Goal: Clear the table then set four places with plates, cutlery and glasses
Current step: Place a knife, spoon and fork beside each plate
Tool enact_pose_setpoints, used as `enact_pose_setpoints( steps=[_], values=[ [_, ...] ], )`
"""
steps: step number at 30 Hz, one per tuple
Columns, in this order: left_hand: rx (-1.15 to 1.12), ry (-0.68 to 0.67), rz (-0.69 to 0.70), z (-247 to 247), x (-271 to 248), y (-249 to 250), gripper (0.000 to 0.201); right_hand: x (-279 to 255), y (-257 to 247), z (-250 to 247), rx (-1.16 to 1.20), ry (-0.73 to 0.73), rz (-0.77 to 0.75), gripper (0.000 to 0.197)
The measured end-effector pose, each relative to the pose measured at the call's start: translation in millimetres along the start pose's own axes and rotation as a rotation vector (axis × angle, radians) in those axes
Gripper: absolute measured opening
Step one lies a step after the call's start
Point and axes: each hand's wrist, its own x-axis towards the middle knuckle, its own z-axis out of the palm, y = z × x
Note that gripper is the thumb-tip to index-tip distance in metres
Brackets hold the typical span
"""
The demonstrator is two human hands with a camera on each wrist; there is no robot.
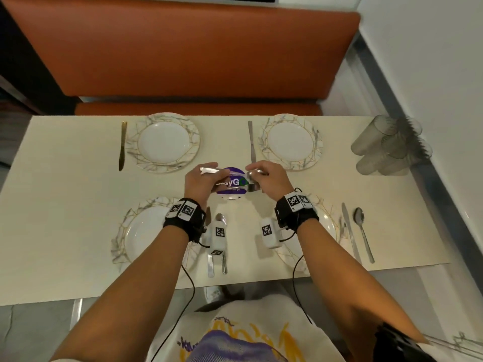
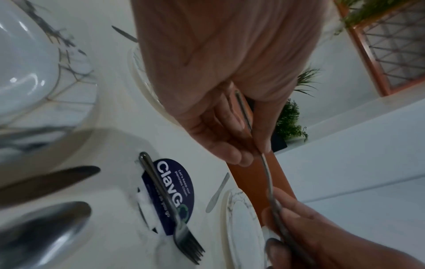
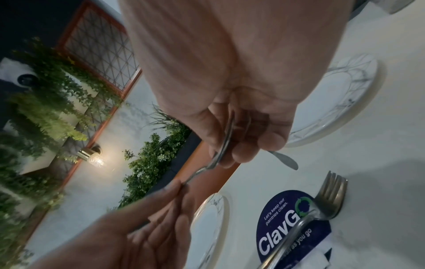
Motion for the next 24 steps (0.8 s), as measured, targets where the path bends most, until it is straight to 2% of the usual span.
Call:
enact_pose_setpoints(
  steps=[4, 9, 12, 17, 24],
  values=[
    [0.003, 0.056, 0.018, 19.7, 18.9, -0.7, 0.026, 6.9, 5.7, 8.6, -0.127, -0.01, -0.024, 0.012],
    [0.008, 0.044, 0.004, 53.7, 37.0, -2.6, 0.023, 27.0, 13.5, 11.6, -0.131, 0.013, 0.018, 0.014],
    [0.06, -0.012, -0.017, 70.1, 51.2, -6.3, 0.015, 43.6, 20.8, 5.0, -0.109, 0.017, 0.067, 0.013],
    [0.141, -0.057, -0.026, 88.2, 76.4, -10.5, 0.022, 72.4, 31.1, -9.9, -0.13, -0.003, 0.084, 0.012],
    [0.129, 0.001, -0.033, 112.3, 121.4, -2.5, 0.017, 108.8, 36.1, -27.0, -0.149, 0.038, 0.058, 0.009]
  ],
)
